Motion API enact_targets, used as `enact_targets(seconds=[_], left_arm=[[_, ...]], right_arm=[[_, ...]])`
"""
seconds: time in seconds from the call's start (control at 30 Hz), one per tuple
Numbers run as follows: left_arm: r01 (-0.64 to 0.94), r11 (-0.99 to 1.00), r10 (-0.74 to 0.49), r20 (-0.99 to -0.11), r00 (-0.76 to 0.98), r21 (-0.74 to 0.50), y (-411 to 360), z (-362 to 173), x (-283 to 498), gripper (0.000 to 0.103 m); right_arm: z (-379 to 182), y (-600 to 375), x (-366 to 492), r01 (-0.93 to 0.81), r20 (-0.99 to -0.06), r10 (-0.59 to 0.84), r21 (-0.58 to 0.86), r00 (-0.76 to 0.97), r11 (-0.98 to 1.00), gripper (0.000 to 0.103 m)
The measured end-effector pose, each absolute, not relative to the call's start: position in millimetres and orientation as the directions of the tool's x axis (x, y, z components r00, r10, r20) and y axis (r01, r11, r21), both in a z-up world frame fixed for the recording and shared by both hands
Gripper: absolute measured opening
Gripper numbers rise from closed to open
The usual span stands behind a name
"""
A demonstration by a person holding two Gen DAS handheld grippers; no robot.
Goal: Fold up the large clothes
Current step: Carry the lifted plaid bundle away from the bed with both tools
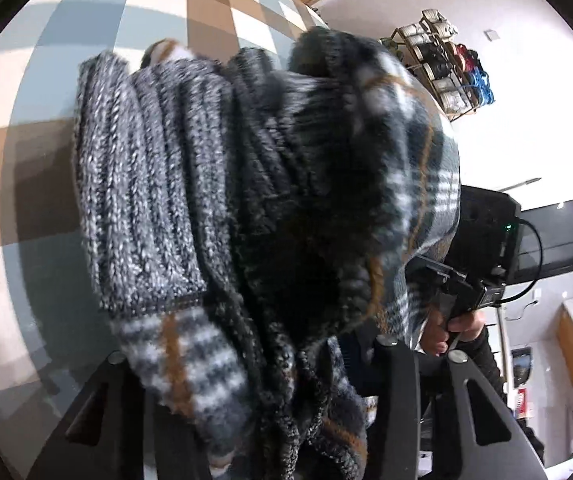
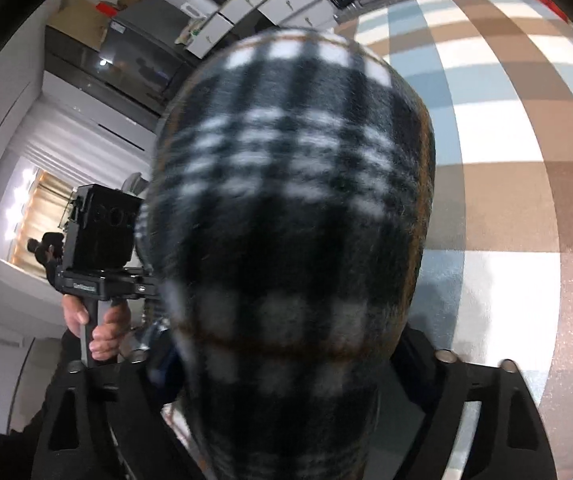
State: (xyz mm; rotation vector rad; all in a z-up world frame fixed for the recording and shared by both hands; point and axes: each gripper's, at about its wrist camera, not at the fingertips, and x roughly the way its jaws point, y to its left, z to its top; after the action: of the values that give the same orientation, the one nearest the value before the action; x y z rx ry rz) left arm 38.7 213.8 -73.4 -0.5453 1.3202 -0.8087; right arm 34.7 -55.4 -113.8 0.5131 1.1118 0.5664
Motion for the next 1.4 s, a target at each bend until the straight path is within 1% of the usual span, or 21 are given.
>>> enact_targets(seconds=[0.07,0.17,0.23,0.43,0.7,0.83,1.0,1.17,1.3,1.4], left_arm=[[0.211,0.625,-0.775,-0.63,0.052,-0.752,213,-68,36,0.032],[0.222,0.629,-0.771,-0.635,0.053,-0.745,205,-60,37,0.03],[0.238,0.638,-0.761,-0.647,0.051,-0.732,200,-54,35,0.03],[0.267,0.628,-0.768,-0.638,0.059,-0.731,185,-33,46,0.03],[0.28,0.633,-0.77,-0.623,0.134,-0.722,217,-1,43,0.029],[0.272,0.654,-0.756,-0.623,0.201,-0.706,260,19,35,0.029],[0.228,0.676,-0.735,-0.621,0.271,-0.7,314,36,29,0.03],[0.148,0.734,-0.665,-0.658,0.354,-0.663,393,41,16,0.03],[0.063,0.751,-0.622,-0.673,0.399,-0.657,460,30,5,0.03],[-0.003,0.748,-0.602,-0.68,0.419,-0.664,506,8,1,0.03]], right_arm=[[-109,-59,29,-0.159,-0.656,0.673,0.666,0.342,0.729,0.07],[-104,-66,21,-0.153,-0.626,0.688,0.689,0.367,0.709,0.065],[-97,-68,10,-0.162,-0.61,0.692,0.694,0.386,0.701,0.064],[-79,-74,-8,-0.174,-0.563,0.705,0.715,0.43,0.677,0.063],[-45,-47,0,-0.234,-0.503,0.735,0.729,0.455,0.643,0.063],[-30,-15,16,-0.287,-0.471,0.764,0.732,0.441,0.618,0.063],[-12,53,49,-0.347,-0.437,0.811,0.746,0.388,0.569,0.063],[-7,138,81,-0.39,-0.424,0.85,0.759,0.312,0.522,0.063],[-17,213,107,-0.39,-0.404,0.881,0.791,0.246,0.471,0.064],[-40,270,124,-0.378,-0.398,0.893,0.809,0.21,0.45,0.064]])
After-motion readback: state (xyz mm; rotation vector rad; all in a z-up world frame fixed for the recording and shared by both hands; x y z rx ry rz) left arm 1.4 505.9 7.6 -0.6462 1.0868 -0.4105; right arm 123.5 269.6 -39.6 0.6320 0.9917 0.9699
